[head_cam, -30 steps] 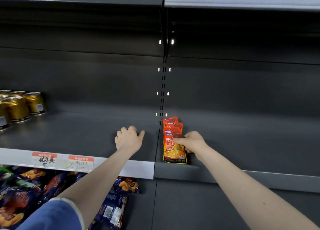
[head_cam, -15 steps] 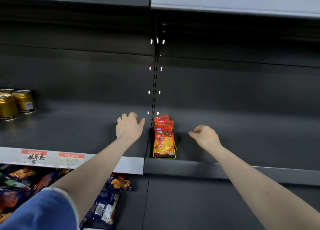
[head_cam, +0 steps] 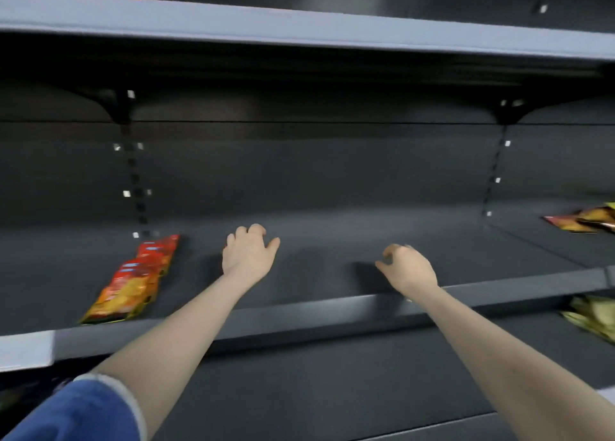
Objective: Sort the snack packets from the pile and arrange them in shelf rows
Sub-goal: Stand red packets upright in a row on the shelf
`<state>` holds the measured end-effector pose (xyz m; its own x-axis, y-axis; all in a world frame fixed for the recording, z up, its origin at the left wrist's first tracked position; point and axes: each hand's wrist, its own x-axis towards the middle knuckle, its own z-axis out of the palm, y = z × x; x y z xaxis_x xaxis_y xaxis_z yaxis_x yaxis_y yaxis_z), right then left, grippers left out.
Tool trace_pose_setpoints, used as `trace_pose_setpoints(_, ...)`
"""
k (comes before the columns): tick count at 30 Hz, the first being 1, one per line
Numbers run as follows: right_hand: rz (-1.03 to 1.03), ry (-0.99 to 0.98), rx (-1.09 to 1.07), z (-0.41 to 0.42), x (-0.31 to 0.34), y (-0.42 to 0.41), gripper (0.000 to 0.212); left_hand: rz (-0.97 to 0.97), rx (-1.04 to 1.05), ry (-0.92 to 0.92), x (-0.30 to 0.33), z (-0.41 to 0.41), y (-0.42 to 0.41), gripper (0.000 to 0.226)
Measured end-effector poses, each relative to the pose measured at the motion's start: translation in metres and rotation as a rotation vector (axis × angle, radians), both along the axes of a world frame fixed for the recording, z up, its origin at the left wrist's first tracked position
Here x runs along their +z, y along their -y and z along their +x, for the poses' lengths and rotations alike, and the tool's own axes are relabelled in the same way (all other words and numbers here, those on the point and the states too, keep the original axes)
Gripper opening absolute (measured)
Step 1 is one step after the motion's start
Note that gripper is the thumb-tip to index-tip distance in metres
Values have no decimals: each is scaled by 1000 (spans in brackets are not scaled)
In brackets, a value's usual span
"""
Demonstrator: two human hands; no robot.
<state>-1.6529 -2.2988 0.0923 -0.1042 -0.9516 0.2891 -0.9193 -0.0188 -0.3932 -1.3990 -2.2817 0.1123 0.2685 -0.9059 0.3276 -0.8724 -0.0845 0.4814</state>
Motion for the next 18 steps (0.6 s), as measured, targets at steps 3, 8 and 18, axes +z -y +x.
trace_pose_setpoints(3,-4,12,-31,-76,1,5,27,34,-63,-6,0,-82,16,45)
trace_pose_setpoints(8,-3,10,-84,-180,7,15,28,88,-170,2,1,-193,41,46)
trace_pose_setpoints(18,-95,86,-107,-333,2,64,26,80,-431,0,13,-356,112,45)
